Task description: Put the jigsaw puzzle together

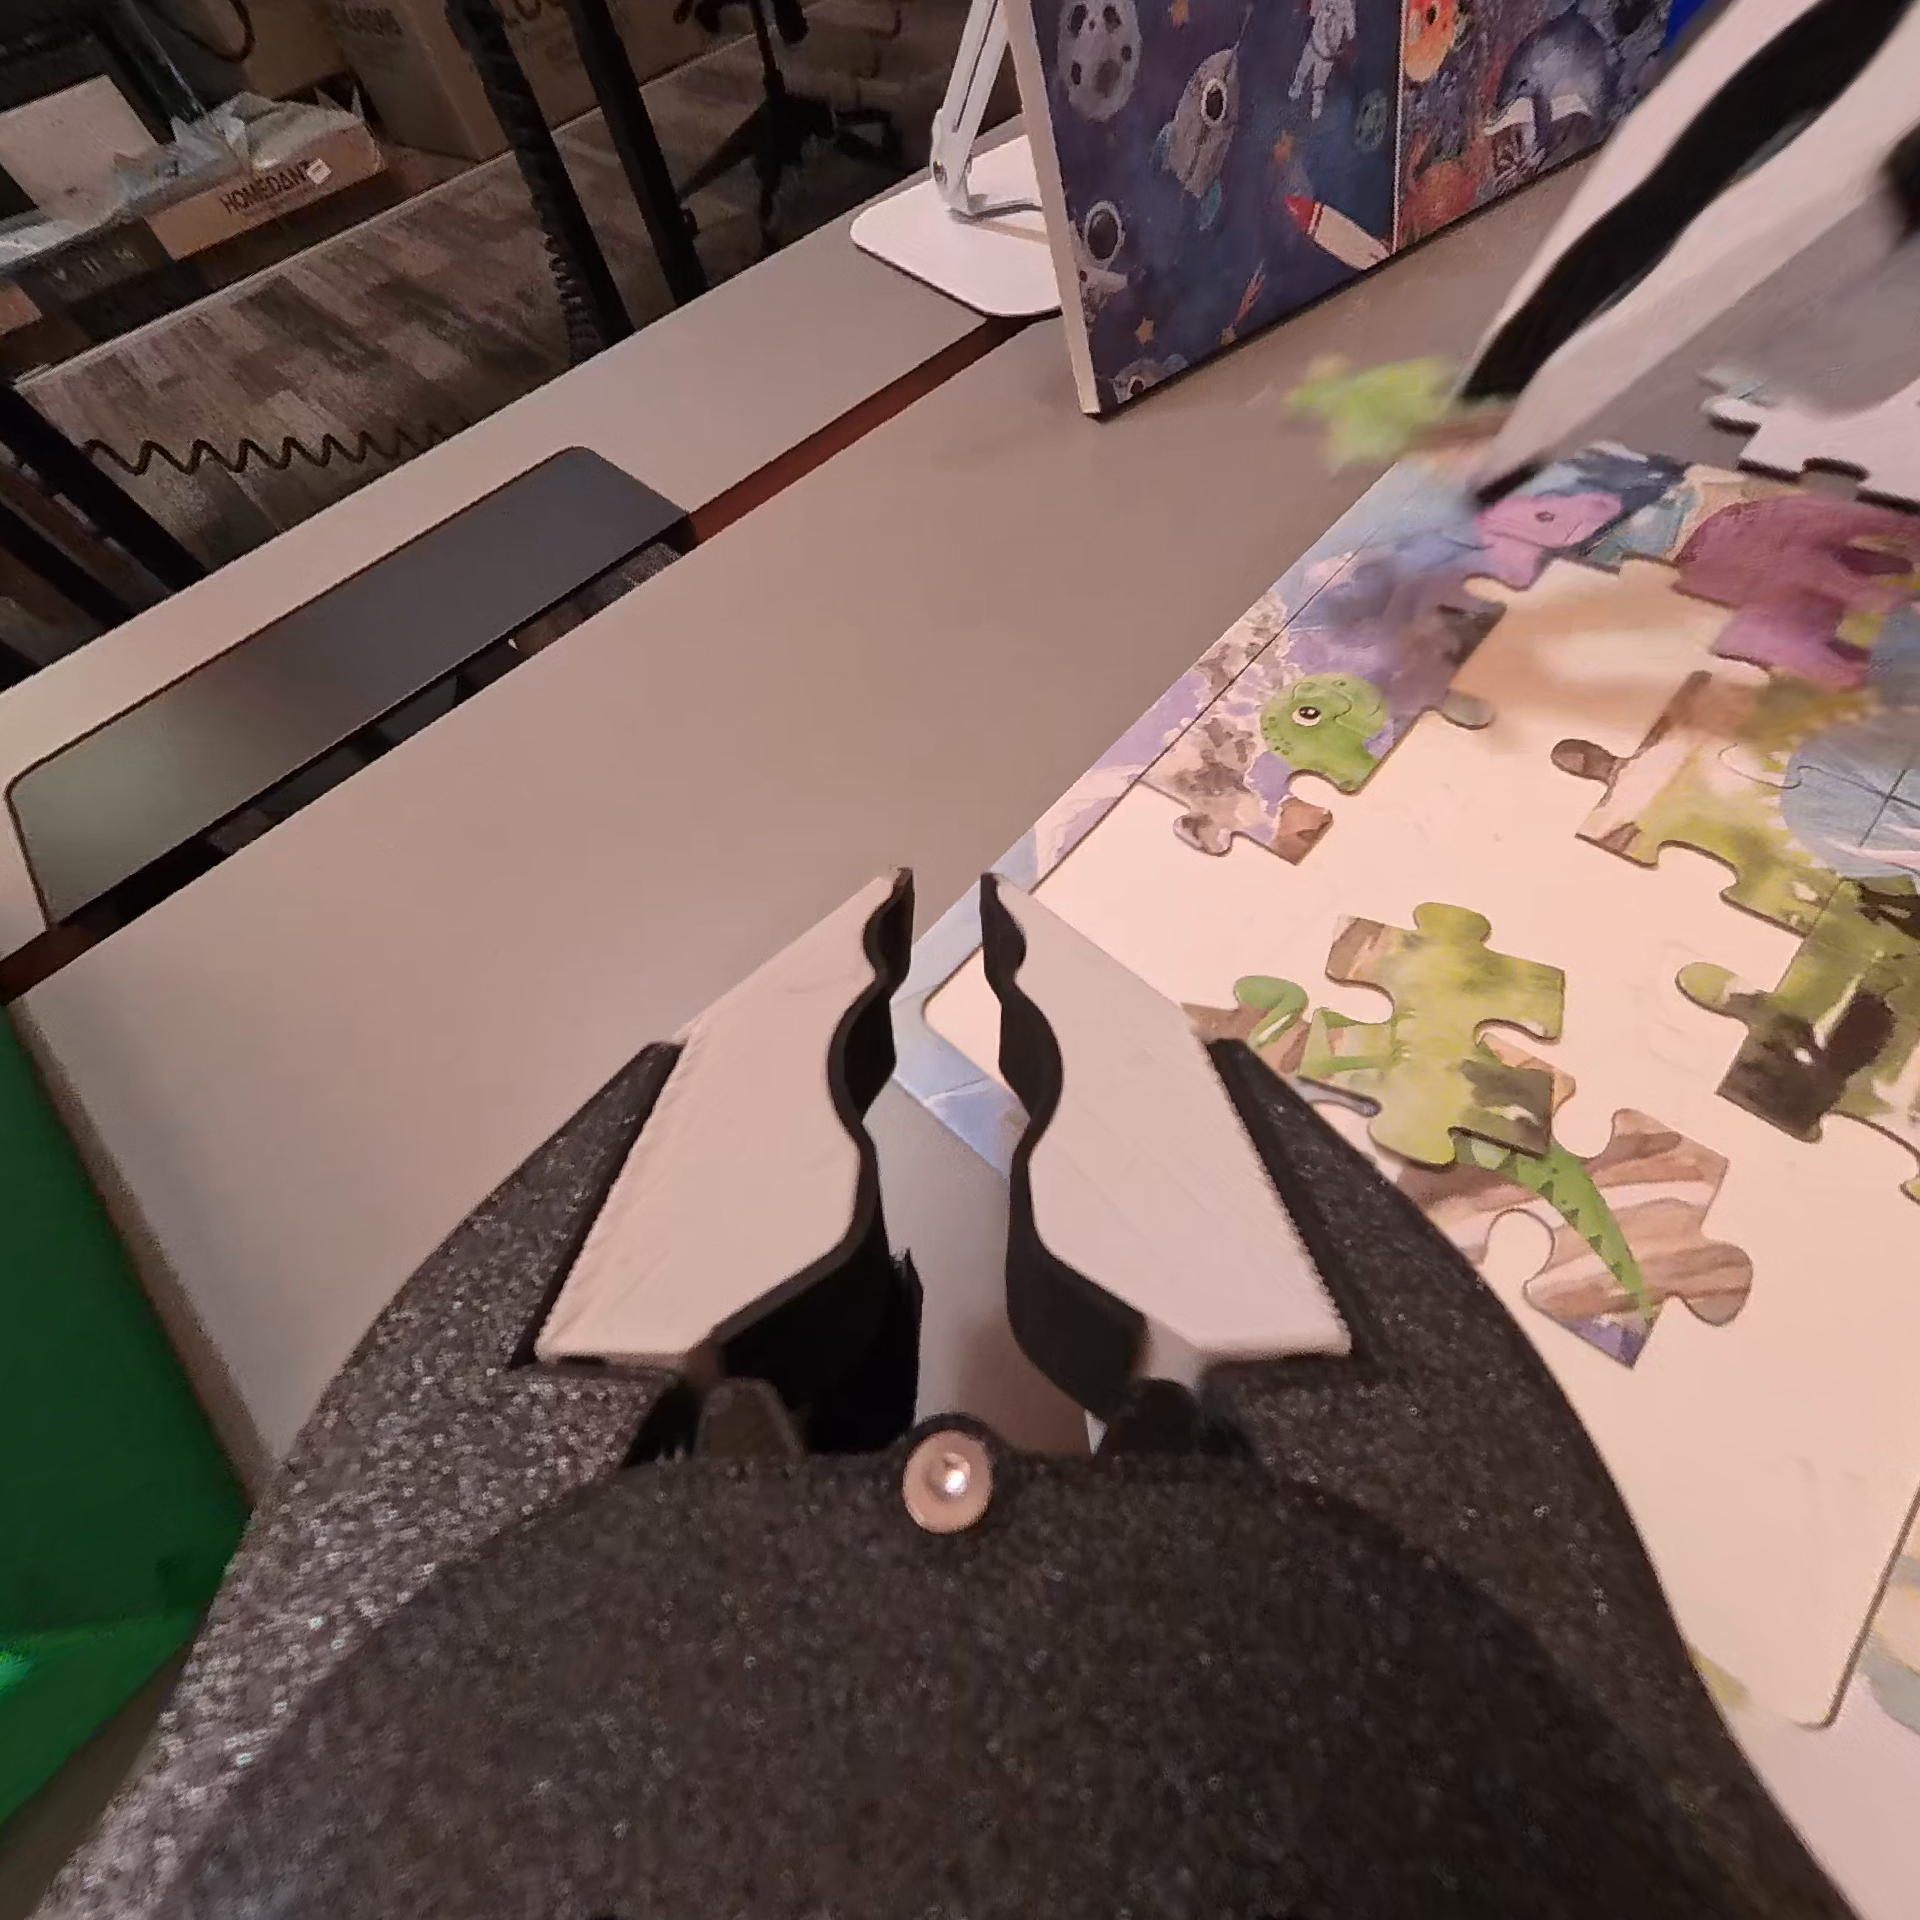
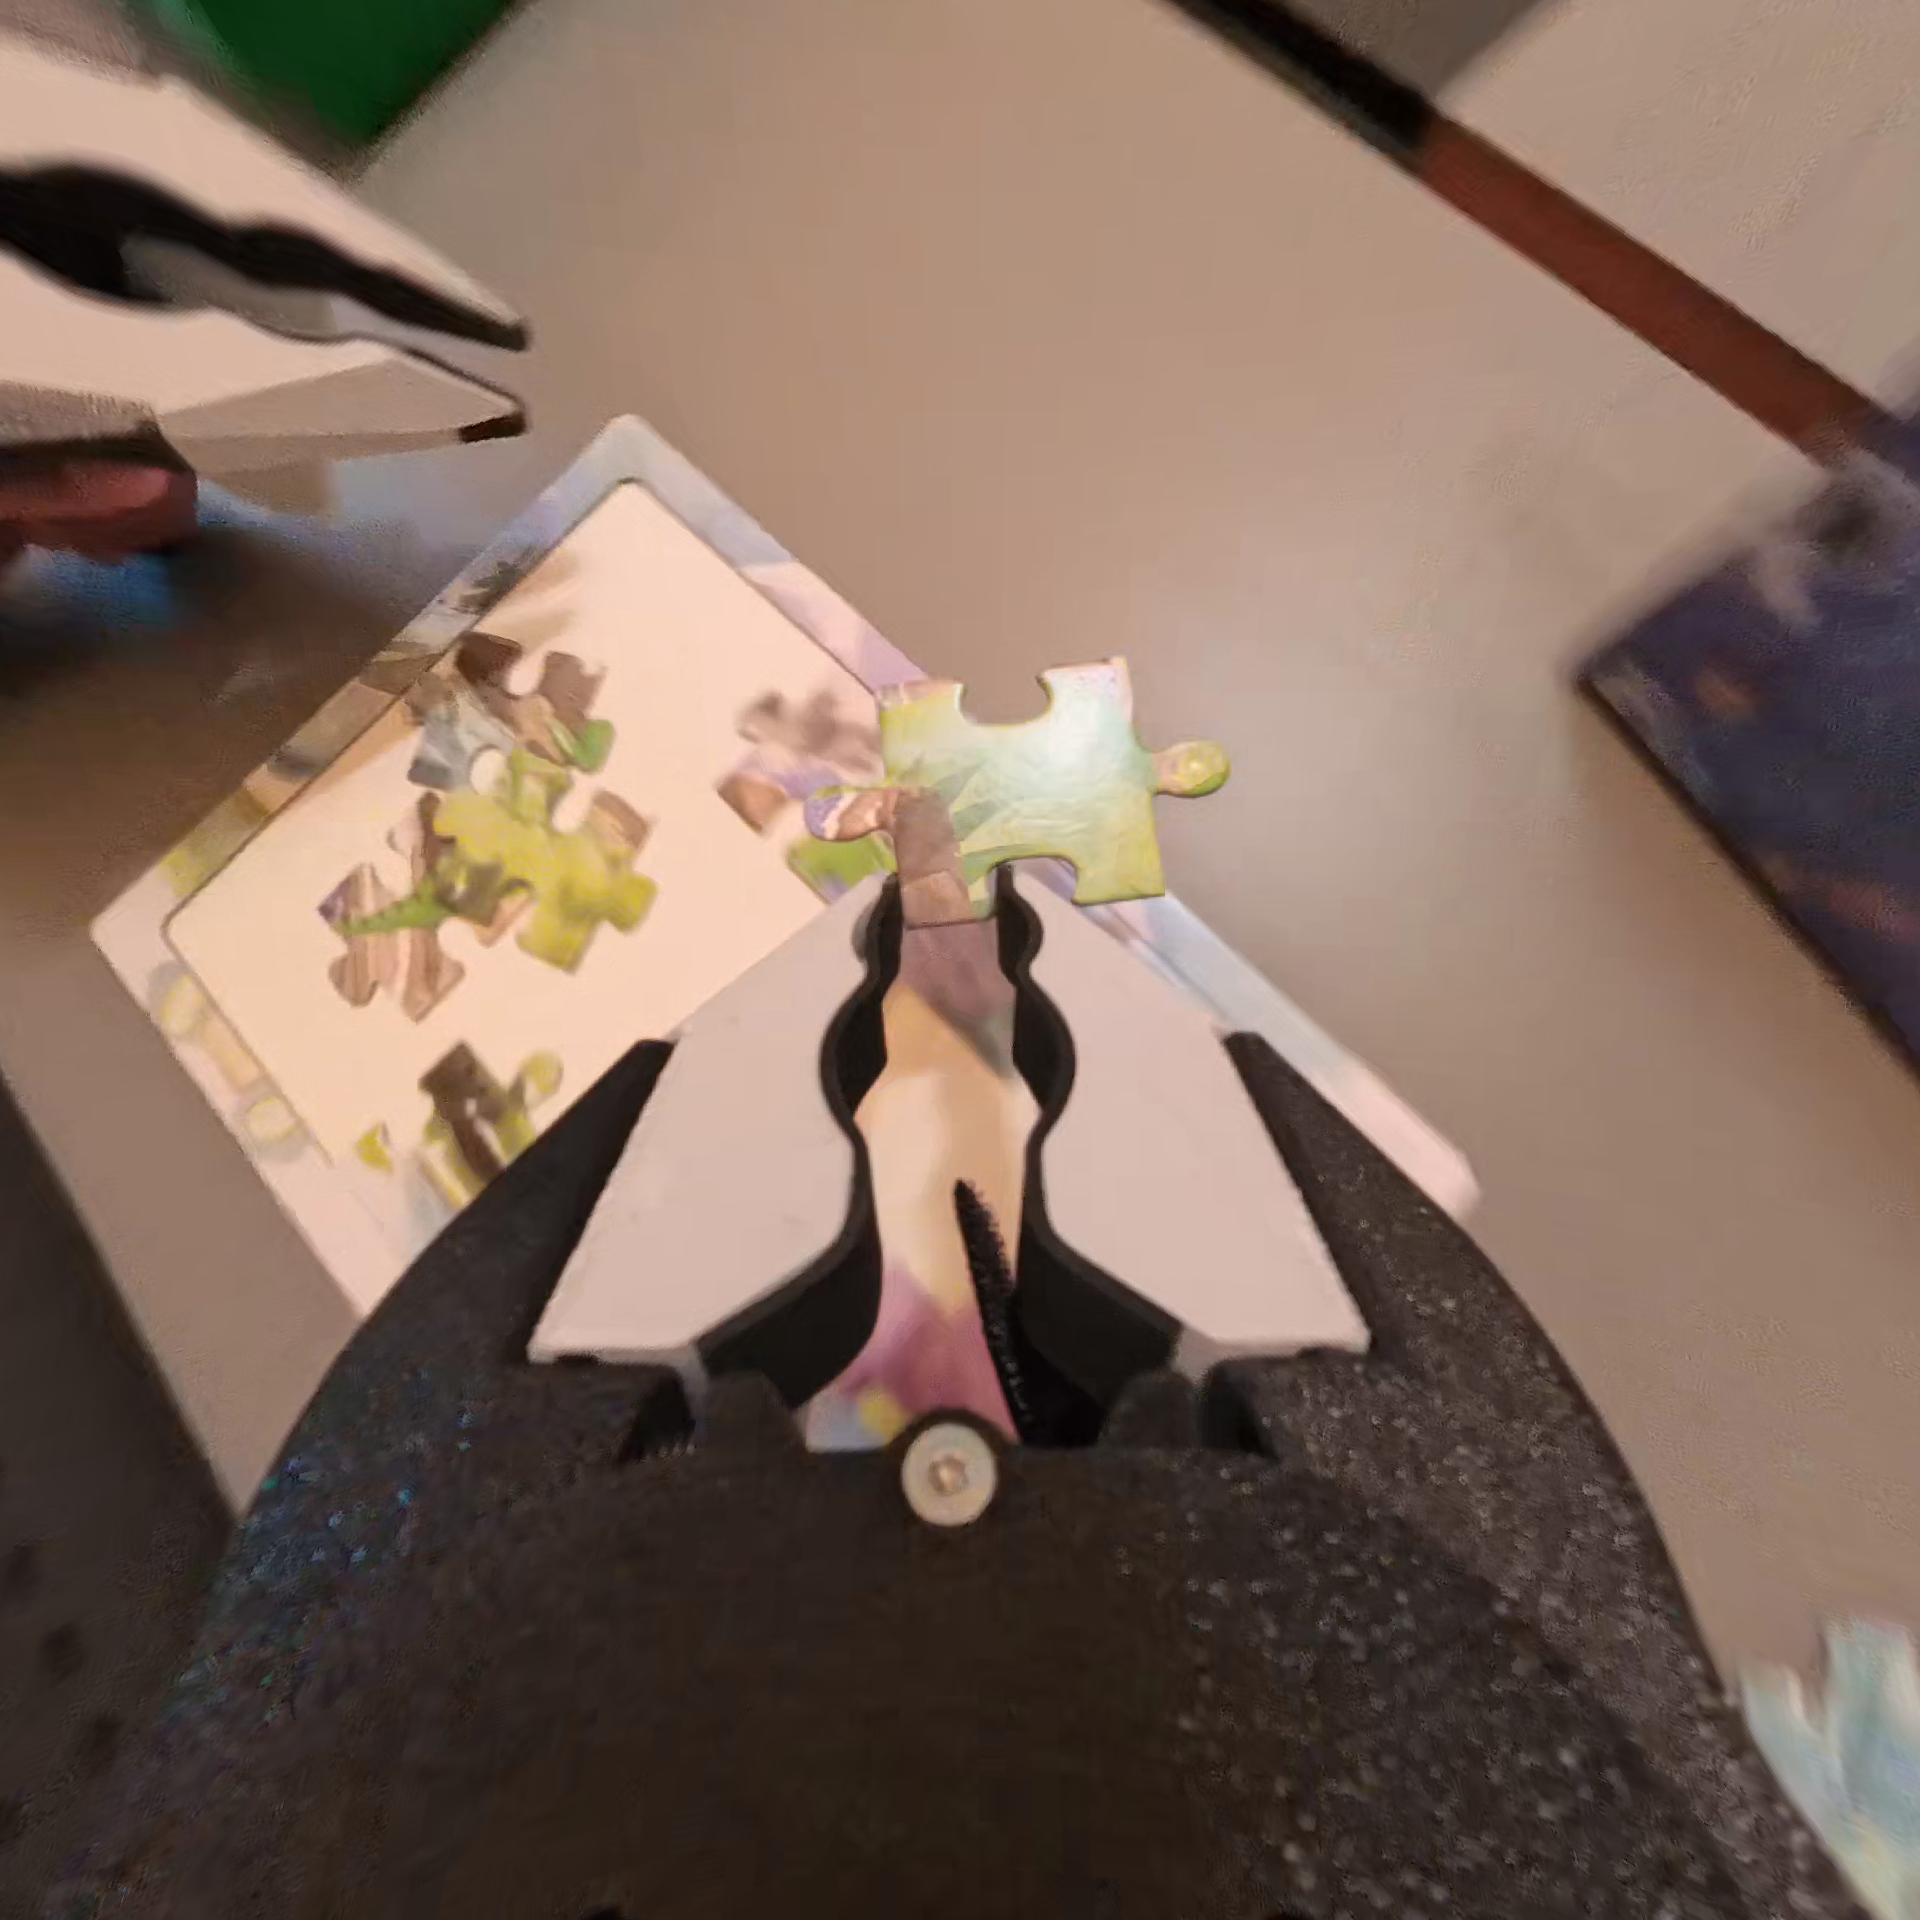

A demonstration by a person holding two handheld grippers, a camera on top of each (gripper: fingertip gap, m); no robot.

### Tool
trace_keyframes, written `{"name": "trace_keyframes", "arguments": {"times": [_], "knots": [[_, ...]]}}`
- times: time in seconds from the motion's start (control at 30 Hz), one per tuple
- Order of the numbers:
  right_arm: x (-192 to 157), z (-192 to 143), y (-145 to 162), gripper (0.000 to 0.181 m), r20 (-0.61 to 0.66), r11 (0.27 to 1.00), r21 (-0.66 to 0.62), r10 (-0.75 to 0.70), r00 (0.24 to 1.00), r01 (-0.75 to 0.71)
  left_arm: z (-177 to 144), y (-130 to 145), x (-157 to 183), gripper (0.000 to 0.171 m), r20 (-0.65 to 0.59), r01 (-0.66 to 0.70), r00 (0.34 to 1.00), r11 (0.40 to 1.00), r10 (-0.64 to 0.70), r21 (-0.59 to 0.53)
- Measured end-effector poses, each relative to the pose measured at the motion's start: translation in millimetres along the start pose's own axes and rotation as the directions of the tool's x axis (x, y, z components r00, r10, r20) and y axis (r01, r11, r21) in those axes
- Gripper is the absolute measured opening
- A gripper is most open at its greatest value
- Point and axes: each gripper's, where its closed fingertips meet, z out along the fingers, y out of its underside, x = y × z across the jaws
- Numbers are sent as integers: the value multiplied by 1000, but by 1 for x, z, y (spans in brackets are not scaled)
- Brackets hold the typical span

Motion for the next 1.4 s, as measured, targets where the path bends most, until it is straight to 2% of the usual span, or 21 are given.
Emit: {"name": "trace_keyframes", "arguments": {"times": [0.03,0.1,0.13,0.2,0.27,0.33,0.43,0.47,0.53,0.63,0.67,0.73,0.77,0.83,0.9,0.93,1.0,1.07,1.2,1.27,1.4], "knots": [[-9,20,-9,17,0,997,-36,-68,998,68,-1,1,-2,12,1,8,1000,1000,-8,-3],[-3,57,-22,17,-83,981,-123,-159,984,148,-4,4,-7,12,1,35,999,999,-35,-12],[3,73,-29,17,-112,978,-149,-162,980,145,-4,6,-9,12,1,46,999,999,-46,-17],[2,99,-41,17,-74,985,-158,-81,994,68,-5,9,-16,12,14,56,998,998,-56,-21],[-9,110,-59,17,2,995,-96,-32,999,32,-3,13,-21,12,23,54,998,998,-54,-31],[-27,118,-63,17,95,993,-94,-56,994,65,-3,15,-25,12,38,53,998,998,-51,-39],[-30,121,-63,18,53,969,-98,-224,973,229,-5,11,-30,12,58,49,997,999,-48,-10],[-31,119,-63,24,51,965,-93,-242,969,245,-5,11,-30,12,62,47,997,999,-47,-9],[-31,105,-59,44,67,968,-92,-228,971,234,-5,12,-30,12,59,50,997,999,-49,-14],[-6,53,-50,46,0,981,-52,-189,982,189,-5,12,-29,12,57,46,997,999,-45,-8],[9,29,-46,45,-34,986,-24,-164,986,163,-5,12,-29,12,53,43,998,999,-43,-10],[60,-23,-23,47,-167,998,18,-62,984,66,-5,12,-28,12,52,39,998,999,-38,-10],[94,-50,-2,47,-254,999,45,17,967,-6,-5,12,-27,12,49,37,998,999,-37,-12],[168,-98,58,48,-423,977,113,214,881,-183,-5,13,-26,12,48,32,998,999,-31,-16],[214,-126,122,53,-465,911,164,409,785,-378,-4,13,-24,13,44,23,999,1000,-22,-22],[226,-134,141,54,-460,879,192,473,752,-435,-3,14,-23,13,45,14,999,999,-13,-29],[237,-141,153,55,-423,838,266,545,724,-476,-2,16,-22,13,52,-6,999,999,8,-38],[237,-143,149,60,-413,831,298,556,722,-469,-2,15,-21,13,58,-19,998,999,21,-38],[231,-132,145,75,-506,883,227,468,724,-411,-3,15,-20,13,58,-24,998,999,26,-38],[227,-124,149,75,-550,891,177,442,709,-417,-3,16,-20,13,59,-26,998,999,29,-41],[196,-118,127,67,-490,913,187,406,771,-362,-2,17,-19,14,62,-41,997,998,43,-47]]}}
